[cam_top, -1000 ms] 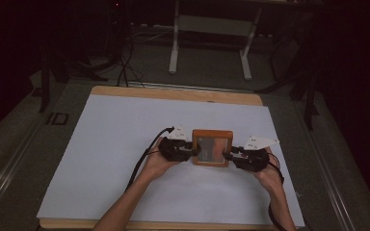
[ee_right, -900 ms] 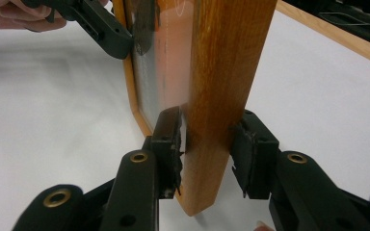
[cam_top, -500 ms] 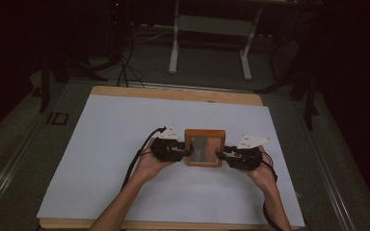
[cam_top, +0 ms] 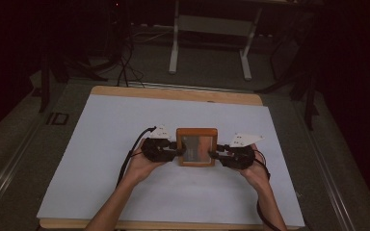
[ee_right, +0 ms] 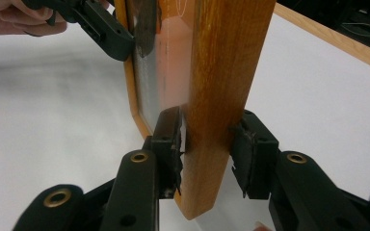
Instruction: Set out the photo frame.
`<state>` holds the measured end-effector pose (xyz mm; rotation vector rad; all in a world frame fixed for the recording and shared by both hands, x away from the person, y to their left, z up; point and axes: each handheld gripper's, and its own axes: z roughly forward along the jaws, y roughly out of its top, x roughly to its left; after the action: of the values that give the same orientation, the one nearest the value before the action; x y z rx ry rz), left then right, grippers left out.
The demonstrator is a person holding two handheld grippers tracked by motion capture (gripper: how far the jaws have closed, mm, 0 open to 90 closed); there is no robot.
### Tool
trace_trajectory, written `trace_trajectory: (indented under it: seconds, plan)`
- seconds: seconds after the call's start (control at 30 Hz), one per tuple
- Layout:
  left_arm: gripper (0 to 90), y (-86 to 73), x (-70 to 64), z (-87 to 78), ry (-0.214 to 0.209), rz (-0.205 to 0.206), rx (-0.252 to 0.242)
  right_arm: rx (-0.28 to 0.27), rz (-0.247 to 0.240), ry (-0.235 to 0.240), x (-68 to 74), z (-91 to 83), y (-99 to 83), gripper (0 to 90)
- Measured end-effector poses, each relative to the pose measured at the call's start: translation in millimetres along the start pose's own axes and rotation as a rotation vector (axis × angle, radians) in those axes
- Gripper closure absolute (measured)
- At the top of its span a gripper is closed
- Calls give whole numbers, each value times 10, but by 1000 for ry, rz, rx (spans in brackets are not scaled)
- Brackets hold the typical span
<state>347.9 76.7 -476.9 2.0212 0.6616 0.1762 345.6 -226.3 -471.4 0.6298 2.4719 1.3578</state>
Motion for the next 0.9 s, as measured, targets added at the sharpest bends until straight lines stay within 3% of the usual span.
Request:
trace_trajectory:
  seconds: [0.4,0.9]
  plan:
    - [645,-30,18,-146,12,-21,3,-9,1,25,55,83,79,653]
    - [646,-186,73,-311,21,-77,-2,-19,57,75,121,259,99,652]
